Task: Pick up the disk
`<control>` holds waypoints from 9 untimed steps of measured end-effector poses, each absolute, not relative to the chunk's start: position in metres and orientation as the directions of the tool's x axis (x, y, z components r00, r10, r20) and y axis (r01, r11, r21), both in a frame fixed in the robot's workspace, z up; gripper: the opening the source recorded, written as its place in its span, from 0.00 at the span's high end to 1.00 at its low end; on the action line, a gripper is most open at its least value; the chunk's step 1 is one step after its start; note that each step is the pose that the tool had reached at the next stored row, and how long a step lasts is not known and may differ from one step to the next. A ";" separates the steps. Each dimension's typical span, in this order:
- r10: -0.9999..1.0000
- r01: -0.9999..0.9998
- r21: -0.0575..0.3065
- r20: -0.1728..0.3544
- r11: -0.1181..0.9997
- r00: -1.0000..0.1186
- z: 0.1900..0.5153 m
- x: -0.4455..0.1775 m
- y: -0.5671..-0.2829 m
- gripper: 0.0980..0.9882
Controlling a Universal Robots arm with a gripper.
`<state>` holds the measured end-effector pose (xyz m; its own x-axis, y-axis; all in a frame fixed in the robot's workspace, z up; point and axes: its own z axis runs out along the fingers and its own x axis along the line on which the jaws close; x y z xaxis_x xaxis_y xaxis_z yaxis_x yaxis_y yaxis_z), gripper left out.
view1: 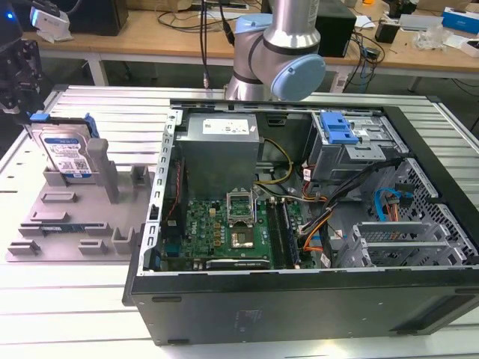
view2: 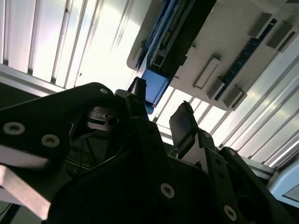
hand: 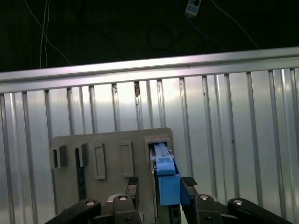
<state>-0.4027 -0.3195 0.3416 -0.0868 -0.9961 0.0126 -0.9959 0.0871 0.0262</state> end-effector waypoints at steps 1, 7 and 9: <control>-0.996 -0.996 0.026 0.013 0.087 -0.087 0.342 -0.402 -0.318 0.57; -0.996 -0.996 0.026 0.012 0.084 -0.084 0.340 -0.401 -0.315 0.57; -0.997 -0.996 0.026 0.013 0.082 -0.081 0.337 -0.400 -0.315 0.57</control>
<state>-0.4001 -0.3148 0.3375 -0.0812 -0.9966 0.0126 -0.9963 0.0815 0.0264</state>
